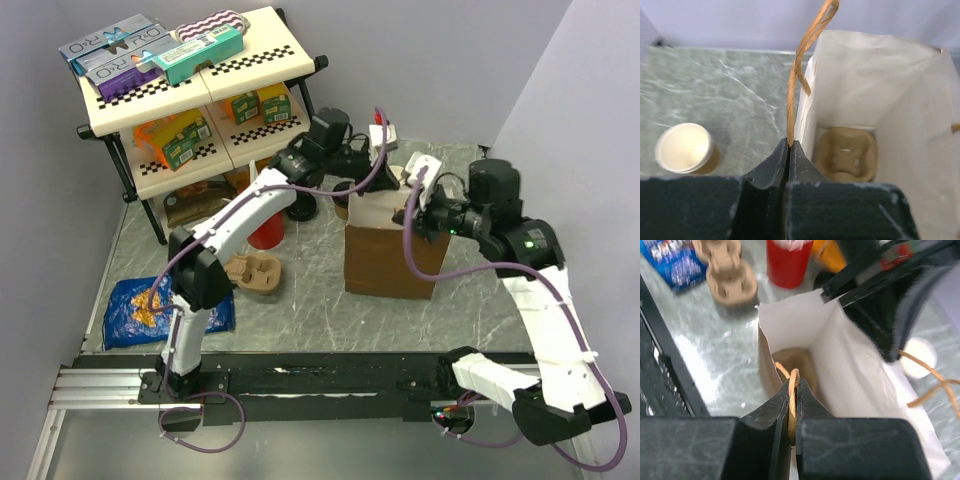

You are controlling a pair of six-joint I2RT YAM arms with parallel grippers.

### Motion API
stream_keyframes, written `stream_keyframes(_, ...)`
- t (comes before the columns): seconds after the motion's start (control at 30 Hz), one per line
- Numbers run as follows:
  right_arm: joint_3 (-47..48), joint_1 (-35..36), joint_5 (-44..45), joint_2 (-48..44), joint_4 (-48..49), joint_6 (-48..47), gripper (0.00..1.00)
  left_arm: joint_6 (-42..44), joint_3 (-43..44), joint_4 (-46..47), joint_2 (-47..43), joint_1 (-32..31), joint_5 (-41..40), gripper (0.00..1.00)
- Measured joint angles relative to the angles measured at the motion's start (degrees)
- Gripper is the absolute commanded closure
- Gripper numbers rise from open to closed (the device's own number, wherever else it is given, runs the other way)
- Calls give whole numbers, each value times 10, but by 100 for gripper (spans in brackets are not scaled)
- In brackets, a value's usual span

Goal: Pack the takeout coffee

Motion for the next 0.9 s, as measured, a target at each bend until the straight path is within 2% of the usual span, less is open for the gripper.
stream_keyframes(0.23, 106, 0, -23, -2, -14, 1, 99, -2, 11, -1, -65, 28, -15, 99)
stream_keyframes(0.43, 173, 0, -41, 16, -16, 14, 98, -5, 51, 0, -81, 52, -31, 99)
stream_keyframes(0.9, 215, 8, -91, 62, -6, 50, 98, -4, 69, -2, -95, 50, -46, 99)
